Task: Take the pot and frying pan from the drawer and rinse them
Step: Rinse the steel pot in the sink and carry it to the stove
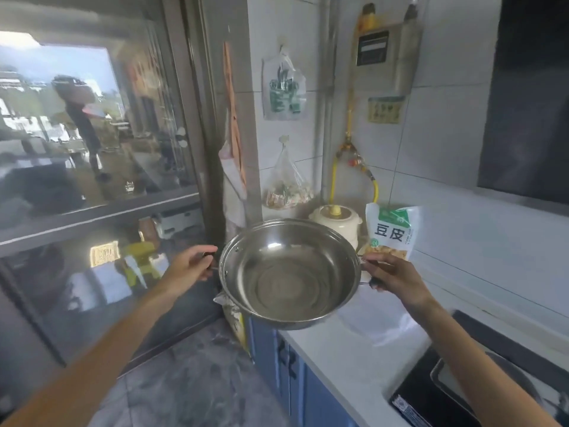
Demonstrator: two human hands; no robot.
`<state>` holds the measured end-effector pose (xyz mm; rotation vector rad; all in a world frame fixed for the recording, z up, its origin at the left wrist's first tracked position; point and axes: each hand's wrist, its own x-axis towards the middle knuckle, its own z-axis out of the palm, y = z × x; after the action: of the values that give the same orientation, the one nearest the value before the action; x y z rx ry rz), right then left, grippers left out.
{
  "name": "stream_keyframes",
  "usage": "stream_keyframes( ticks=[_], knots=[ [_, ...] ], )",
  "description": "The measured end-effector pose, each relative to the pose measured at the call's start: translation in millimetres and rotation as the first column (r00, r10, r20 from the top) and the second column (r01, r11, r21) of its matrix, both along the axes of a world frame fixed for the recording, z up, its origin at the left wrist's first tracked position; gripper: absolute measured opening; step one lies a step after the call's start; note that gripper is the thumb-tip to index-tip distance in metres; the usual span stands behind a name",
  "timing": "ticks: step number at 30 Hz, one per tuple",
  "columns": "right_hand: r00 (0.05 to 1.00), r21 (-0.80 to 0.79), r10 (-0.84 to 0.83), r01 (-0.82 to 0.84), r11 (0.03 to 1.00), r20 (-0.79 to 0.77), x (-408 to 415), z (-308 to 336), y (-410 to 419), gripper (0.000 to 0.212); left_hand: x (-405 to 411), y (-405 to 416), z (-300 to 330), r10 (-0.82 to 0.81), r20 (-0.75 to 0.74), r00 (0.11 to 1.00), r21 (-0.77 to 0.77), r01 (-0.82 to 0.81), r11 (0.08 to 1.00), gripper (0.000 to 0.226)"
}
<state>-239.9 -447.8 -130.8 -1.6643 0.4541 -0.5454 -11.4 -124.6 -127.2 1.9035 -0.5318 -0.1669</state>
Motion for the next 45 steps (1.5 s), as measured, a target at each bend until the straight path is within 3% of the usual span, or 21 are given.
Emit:
stream_keyframes(
  ticks=[9,19,25,32,36,39,45],
  knots=[
    [0.946,0.019,-0.235,0.245,0.969,-0.222,79.1,-103.8,-60.3,0.023,157.8,-127.1,-88.5,-0.334,-0.065,0.94,0.182,0.341,0.922,0.022],
    [0.737,0.038,-0.463,0.55,0.835,-0.493,113.9,-220.2,-42.6,0.025,249.1,-213.5,-200.3,-0.536,-0.272,0.799,0.292,0.6,0.745,0.02],
    [0.625,-0.006,-0.526,0.641,0.768,-0.576,126.6,-257.9,-20.7,0.024,270.6,-231.3,-240.5,-0.612,-0.283,0.738,0.295,0.674,0.677,0.023],
    [0.578,-0.053,-0.557,0.663,0.746,-0.596,133.2,-262.0,-14.2,0.024,276.0,-236.4,-256.1,-0.635,-0.305,0.71,0.309,0.704,0.639,0.024],
    [0.553,-0.144,-0.547,0.609,0.78,-0.628,136.4,-247.6,4.0,0.037,274.7,-230.6,-244.9,-0.666,-0.316,0.675,0.46,0.723,0.515,0.036],
    [0.553,-0.191,-0.602,0.625,0.757,-0.575,125.0,-214.9,37.0,0.041,263.4,-216.3,-223.7,-0.711,-0.191,0.677,0.607,0.651,0.456,0.051],
    [0.513,-0.327,-0.653,0.587,0.74,-0.557,47.9,-133.2,130.4,0.039,193.9,-166.9,-128.3,-0.809,0.08,0.582,0.651,0.584,0.485,0.055]
  ],
)
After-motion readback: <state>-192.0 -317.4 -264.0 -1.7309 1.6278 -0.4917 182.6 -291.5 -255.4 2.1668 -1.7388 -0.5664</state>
